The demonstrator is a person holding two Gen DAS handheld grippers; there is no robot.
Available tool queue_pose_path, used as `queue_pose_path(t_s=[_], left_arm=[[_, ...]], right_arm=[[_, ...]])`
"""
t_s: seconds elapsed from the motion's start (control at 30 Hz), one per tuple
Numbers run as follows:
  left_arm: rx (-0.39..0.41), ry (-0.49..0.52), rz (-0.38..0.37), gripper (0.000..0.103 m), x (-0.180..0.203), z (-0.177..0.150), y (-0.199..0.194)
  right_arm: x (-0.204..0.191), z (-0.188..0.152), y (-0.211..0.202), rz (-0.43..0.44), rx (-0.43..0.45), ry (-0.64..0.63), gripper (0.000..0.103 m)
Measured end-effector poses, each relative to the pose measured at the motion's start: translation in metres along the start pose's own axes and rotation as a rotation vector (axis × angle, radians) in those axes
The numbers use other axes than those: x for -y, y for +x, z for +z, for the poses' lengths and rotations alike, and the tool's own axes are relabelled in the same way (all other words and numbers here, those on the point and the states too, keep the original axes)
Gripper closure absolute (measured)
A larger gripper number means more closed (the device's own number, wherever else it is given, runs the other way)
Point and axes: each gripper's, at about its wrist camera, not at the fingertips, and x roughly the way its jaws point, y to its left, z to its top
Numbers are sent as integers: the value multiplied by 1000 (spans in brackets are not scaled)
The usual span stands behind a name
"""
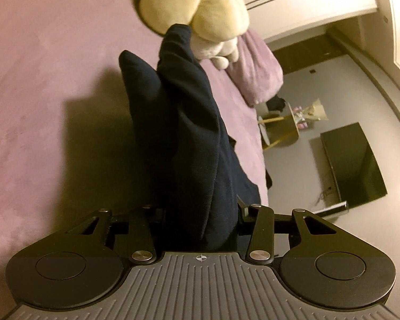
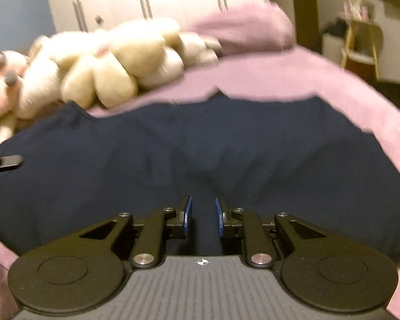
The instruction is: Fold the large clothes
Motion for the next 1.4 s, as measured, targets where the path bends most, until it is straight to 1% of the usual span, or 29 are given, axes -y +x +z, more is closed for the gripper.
queue_pose_path(t_s=[0.03,0.07,0.1,0.17,0.23,0.37,0.43,0.5,0.63,0.67,0.73,0.77,0.8,0.83,0.87,0.9,0.97,1.07,1.2,1.27,1.3,1.33,1.4], left_arm=[[-19,1,-10,57,5,-1,2],[-10,19,-5,57,12,-4,1],[-8,40,0,57,20,-4,1],[-7,65,-9,57,36,-5,0],[-13,103,-15,57,58,-7,3],[-58,214,-24,57,110,-21,25],[-91,280,-26,57,137,-32,46],[-126,334,-22,57,157,-46,72],[-193,410,6,57,177,-84,135],[-203,424,16,55,178,-94,149],[-219,445,35,48,179,-110,177],[-222,432,35,43,174,-116,186],[-217,417,31,37,170,-121,192],[-199,401,16,33,165,-128,195],[-175,400,-1,23,166,-132,201],[-151,425,-35,15,165,-138,198],[-129,474,-70,7,170,-144,189],[-123,488,-104,3,174,-147,168],[-128,451,-133,3,163,-147,145],[-165,428,-134,3,159,-147,137],[-175,415,-139,3,158,-147,134],[-173,410,-140,3,157,-144,127],[-122,429,-109,3,156,-139,114]], right_arm=[[-3,-3,3,12,-8,-14,84],[-3,-8,19,21,-103,-18,84],[-3,-14,32,24,-162,-19,84],[-4,-16,33,25,-145,-43,84],[-1,-12,30,41,-144,-28,84],[28,-10,9,105,-96,125,84],[44,-9,-3,110,-53,183,84],[59,-6,-17,93,-1,208,84],[95,-1,-35,61,53,278,84],[105,-1,-38,50,58,303,84],[120,-4,-41,35,67,336,84],[129,-6,-42,23,66,352,84],[136,-8,-45,15,65,365,83],[144,-11,-46,8,61,380,83],[149,-13,-46,1,59,393,83],[155,-13,-47,-1,62,405,82],[163,-12,-54,-4,88,416,82],[172,-1,-66,31,150,428,82],[169,20,-66,133,200,413,80],[163,26,-56,175,193,409,80],[162,27,-49,187,175,408,80],[160,26,-39,182,139,399,80],[155,17,-28,128,63,369,80]])
